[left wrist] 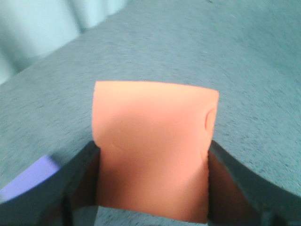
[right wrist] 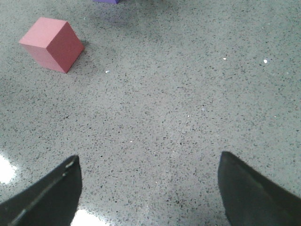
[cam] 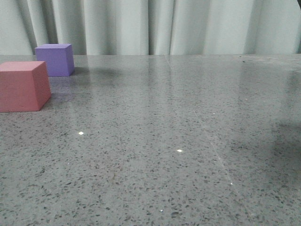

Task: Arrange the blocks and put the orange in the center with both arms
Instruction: 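Lift the orange cube and carry it toward the purple cube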

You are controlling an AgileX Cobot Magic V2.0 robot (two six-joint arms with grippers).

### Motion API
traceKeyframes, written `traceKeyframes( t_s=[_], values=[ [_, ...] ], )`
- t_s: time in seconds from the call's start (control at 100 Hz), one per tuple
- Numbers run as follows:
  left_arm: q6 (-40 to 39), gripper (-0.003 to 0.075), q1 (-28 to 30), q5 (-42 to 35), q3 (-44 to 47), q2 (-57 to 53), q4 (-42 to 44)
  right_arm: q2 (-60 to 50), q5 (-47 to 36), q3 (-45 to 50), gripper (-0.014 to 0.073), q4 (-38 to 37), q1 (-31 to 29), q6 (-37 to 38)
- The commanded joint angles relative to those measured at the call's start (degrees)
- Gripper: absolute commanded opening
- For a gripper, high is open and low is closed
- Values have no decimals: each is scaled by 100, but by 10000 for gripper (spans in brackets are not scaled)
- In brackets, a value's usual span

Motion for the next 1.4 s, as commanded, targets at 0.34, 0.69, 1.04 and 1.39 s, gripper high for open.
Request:
traceKeyframes(
  t_s=[0.34,0.69,1.04,1.39],
  values=[
    [-2573,146,720,231,-89,-521,1413,-70,-366,-129,594,0,-9,-52],
    [-4102,146,677,74,857,-521,2361,-70,-366,-129,594,0,-9,-52],
    [-4866,146,110,-393,1417,-510,2905,-70,-361,-129,594,0,-9,-52],
    [-5386,146,-361,-631,1468,-188,3310,-70,-361,-129,594,0,-9,-52]
  ],
)
